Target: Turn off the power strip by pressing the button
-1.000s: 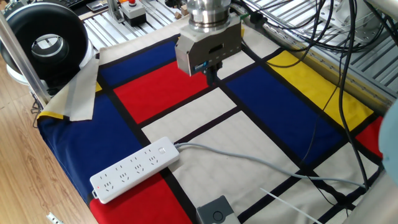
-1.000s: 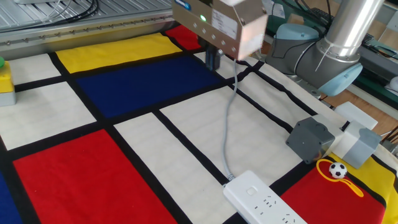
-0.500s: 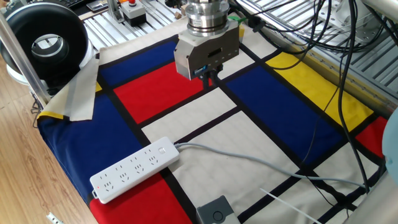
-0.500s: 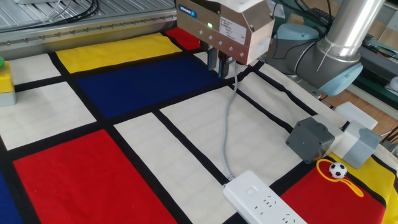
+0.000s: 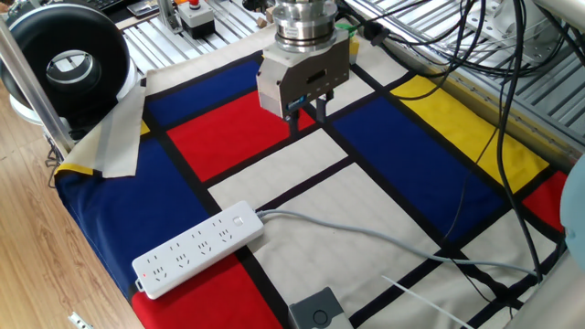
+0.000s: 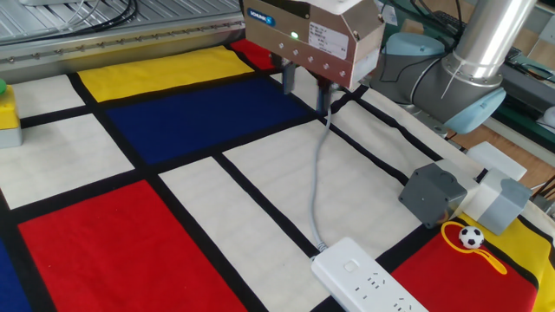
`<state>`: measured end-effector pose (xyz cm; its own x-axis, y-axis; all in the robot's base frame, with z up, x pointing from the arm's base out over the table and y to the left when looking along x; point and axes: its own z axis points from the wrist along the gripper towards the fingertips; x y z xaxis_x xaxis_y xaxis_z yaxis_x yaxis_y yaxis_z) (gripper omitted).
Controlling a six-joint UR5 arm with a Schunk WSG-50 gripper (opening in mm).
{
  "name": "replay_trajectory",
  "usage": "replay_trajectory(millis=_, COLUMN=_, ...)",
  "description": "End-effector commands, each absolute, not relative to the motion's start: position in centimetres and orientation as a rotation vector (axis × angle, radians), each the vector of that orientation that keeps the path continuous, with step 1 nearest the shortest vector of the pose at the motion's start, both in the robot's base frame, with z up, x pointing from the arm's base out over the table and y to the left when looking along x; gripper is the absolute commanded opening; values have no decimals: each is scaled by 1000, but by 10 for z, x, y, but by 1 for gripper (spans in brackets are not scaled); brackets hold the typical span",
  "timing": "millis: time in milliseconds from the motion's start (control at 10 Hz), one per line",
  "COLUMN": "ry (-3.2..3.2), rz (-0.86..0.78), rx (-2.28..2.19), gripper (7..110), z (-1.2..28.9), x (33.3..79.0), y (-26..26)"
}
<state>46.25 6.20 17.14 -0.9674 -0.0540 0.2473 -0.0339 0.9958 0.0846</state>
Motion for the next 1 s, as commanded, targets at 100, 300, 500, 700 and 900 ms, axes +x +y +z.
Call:
replay_trajectory(millis=100, ry=-2889, rz=-44, rx=25, gripper=66, z=167, x=459, y=57)
replay_trajectory(millis=300, ry=-2889, rz=-64, rx=13, gripper=66, z=167, x=459, y=61)
replay_trajectory(millis=500, ry=-2888, rz=-96, rx=76, gripper=66, z=168, x=459, y=65)
replay_trajectory(millis=700, ry=-2894, rz=-92, rx=147, gripper=66, z=167, x=461, y=62)
replay_trajectory(millis=900, ry=-2886, rz=-67, rx=229, gripper=66, z=167, x=460, y=56)
